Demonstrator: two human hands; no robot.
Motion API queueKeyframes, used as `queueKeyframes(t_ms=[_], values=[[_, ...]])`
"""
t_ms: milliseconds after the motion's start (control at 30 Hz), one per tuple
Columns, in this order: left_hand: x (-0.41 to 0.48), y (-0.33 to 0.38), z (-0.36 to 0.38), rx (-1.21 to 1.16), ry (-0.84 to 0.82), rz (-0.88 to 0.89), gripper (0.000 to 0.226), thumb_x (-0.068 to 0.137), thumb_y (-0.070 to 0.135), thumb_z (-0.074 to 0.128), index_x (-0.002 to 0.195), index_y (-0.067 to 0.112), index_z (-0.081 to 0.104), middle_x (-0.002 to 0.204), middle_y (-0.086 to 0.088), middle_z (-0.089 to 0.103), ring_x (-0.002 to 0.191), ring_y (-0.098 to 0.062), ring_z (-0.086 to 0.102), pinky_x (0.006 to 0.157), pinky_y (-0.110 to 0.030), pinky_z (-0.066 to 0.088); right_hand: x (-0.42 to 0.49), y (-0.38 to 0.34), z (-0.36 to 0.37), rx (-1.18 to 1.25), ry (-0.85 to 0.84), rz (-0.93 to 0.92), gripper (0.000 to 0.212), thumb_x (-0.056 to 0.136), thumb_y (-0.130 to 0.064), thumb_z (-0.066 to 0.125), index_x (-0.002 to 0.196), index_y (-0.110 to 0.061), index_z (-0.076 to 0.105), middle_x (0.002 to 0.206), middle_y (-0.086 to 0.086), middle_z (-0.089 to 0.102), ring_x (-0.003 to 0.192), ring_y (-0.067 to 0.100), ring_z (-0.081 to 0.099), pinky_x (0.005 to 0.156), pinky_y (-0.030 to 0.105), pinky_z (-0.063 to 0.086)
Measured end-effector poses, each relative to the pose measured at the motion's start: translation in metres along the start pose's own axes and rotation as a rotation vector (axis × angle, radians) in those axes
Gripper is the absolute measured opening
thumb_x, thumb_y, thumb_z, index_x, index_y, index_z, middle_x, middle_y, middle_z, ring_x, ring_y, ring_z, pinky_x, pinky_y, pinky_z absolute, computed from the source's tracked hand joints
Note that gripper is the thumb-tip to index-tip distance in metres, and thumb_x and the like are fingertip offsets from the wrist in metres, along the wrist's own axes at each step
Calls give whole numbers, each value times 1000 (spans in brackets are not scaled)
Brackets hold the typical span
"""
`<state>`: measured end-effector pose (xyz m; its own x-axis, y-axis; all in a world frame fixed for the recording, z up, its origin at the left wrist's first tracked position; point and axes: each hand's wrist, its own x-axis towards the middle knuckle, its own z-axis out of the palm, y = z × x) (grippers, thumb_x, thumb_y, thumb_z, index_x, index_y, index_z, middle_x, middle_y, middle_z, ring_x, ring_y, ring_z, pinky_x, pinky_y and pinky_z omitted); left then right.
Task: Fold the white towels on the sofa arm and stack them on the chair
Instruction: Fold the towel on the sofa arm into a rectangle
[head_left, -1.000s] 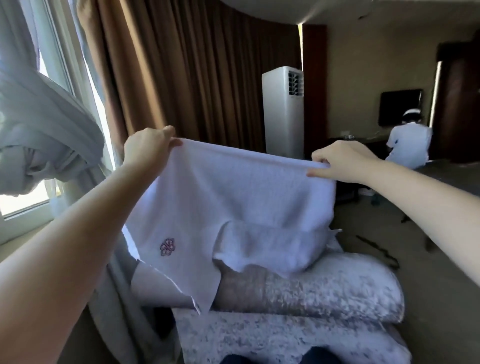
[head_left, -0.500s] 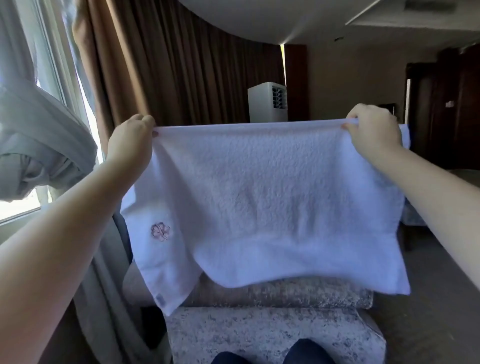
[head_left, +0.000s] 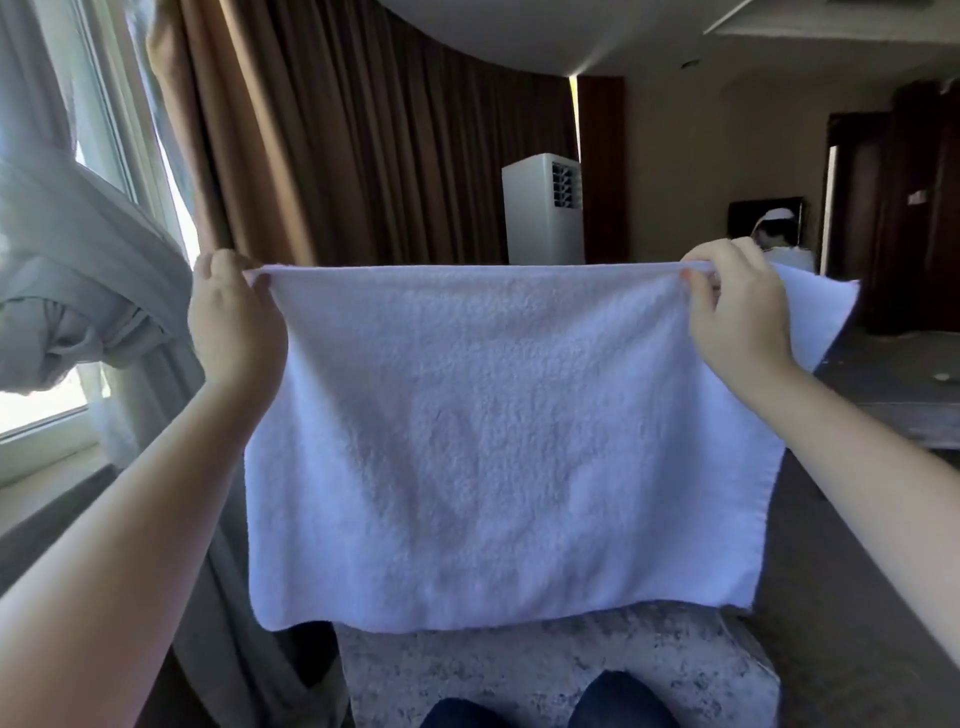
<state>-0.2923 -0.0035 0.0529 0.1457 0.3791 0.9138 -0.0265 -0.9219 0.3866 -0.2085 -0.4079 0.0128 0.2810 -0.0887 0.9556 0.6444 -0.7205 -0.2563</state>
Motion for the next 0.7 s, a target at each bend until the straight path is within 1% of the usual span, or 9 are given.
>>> queueKeyframes(t_ms=[67, 167, 300, 367, 467, 500, 567, 633, 700], values=[[-4, -3, 2, -42, 53, -38, 23, 94, 4, 42, 109, -7, 56, 118, -25, 52, 101, -37, 47, 81, -33, 31, -3, -5, 0, 36, 74, -61, 14, 93, -2, 46, 96, -5, 60, 99, 12, 55, 77, 27, 55, 67, 34, 42], [-7, -13, 11, -64, 66, -52, 23, 91, 4, 40, 102, -7, 57, 113, -24, 53, 98, -34, 48, 76, -25, 29, -6, -7, 6, 66, 130, -81, 13, 94, -4, 48, 96, -4, 60, 99, 13, 55, 72, 26, 54, 64, 36, 45], [-11, -27, 31, -49, 36, -54, 20, 90, 10, 40, 97, -1, 54, 113, -20, 53, 98, -38, 51, 83, -41, 38, -7, 3, 24, 70, 86, -51, 12, 93, -6, 48, 97, -5, 60, 99, 13, 56, 73, 26, 55, 64, 35, 45], [-14, -29, 42, -32, -3, -63, 21, 94, 12, 40, 102, -1, 55, 116, -18, 53, 95, -36, 52, 77, -38, 37, -10, 13, 36, 53, 47, -25, 11, 93, -5, 49, 97, -7, 59, 98, 12, 56, 73, 27, 54, 64, 36, 44], [-23, -37, 69, 21, -85, -68, 21, 99, 12, 42, 108, -4, 53, 121, -20, 50, 92, -37, 50, 68, -31, 26, -19, 35, 64, 10, -71, 59, 12, 93, -4, 50, 98, -7, 60, 98, 10, 53, 72, 26, 51, 62, 33, 37], [-26, -42, 82, 37, -127, -56, 20, 99, 11, 43, 106, -5, 52, 121, -22, 48, 92, -39, 51, 68, -32, 26, -23, 44, 77, -11, -133, 94, 12, 93, -3, 50, 98, -7, 60, 98, 9, 52, 74, 28, 50, 61, 33, 35], [-35, -55, 111, 73, -248, -8, 17, 98, 6, 44, 102, -9, 51, 118, -28, 47, 94, -43, 51, 72, -41, 31, -34, 65, 105, -70, -268, 159, 12, 93, -3, 49, 97, -6, 60, 96, 6, 48, 75, 32, 51, 60, 34, 34], [-48, -66, 142, 135, -399, 31, 15, 96, 0, 44, 102, -11, 52, 116, -30, 47, 97, -44, 53, 77, -47, 39, -49, 87, 134, -113, -393, 241, 10, 95, -4, 49, 97, -5, 59, 97, 8, 49, 76, 35, 52, 59, 37, 39], [-63, -74, 174, 188, -541, 9, 20, 95, 1, 47, 112, -10, 52, 122, -28, 47, 106, -40, 53, 82, -48, 44, -64, 110, 161, -127, -481, 328, 10, 95, -5, 48, 98, -5, 58, 101, 13, 52, 80, 37, 54, 66, 42, 45]])
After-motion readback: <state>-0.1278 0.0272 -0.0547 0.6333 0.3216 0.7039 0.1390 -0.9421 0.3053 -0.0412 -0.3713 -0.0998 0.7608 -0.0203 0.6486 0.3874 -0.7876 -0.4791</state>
